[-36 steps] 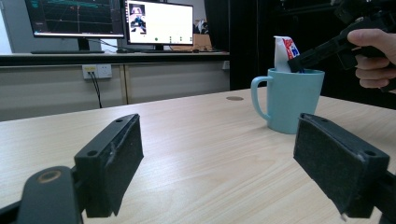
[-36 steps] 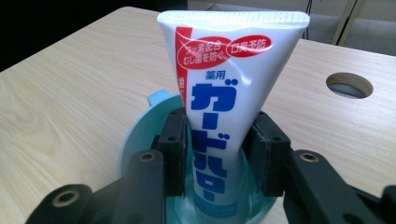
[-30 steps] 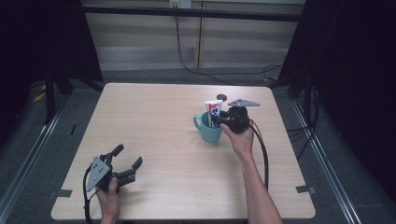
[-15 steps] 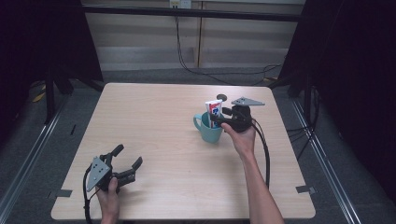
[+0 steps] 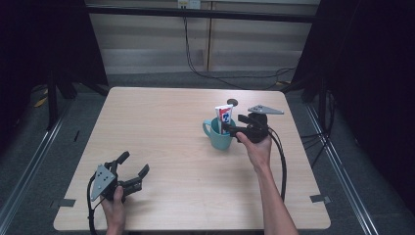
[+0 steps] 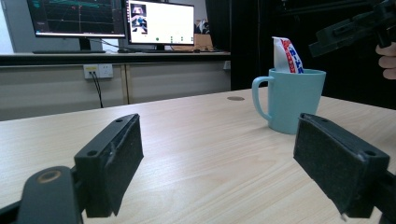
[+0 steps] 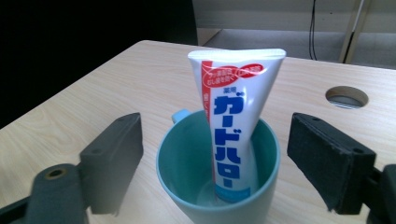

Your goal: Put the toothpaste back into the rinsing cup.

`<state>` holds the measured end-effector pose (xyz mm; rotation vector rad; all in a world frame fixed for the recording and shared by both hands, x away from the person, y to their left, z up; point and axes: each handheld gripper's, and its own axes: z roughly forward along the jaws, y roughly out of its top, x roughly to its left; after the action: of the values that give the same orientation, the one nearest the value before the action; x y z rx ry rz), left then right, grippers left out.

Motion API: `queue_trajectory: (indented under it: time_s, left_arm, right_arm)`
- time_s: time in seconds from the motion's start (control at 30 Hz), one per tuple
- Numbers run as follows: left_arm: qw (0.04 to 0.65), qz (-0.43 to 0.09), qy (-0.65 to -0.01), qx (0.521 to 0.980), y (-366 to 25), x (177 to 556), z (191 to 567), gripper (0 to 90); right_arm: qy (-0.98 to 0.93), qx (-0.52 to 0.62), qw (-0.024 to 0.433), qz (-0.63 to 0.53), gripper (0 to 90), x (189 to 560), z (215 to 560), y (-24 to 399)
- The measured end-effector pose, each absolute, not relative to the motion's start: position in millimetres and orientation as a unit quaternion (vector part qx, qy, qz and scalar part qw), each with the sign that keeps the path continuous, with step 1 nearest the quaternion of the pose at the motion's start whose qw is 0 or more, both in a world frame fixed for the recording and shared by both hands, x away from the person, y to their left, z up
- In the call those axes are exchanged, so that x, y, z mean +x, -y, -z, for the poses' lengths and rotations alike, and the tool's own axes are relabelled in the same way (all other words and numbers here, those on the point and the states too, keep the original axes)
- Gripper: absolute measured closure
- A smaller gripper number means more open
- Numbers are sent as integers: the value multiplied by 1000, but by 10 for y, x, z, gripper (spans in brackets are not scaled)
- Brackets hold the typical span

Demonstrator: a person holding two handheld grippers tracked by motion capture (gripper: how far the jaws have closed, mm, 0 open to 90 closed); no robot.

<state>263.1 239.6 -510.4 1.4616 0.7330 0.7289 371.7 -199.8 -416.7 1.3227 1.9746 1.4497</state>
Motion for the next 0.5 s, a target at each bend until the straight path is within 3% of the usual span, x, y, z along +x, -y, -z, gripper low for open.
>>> queue_trajectory:
  time_s: [0.5]
  left_arm:
    - [626,-316,-320,637,-2393,2629,5105,156]
  right_arm:
    - [-667,471,210,-538,142,3359,4104,2196]
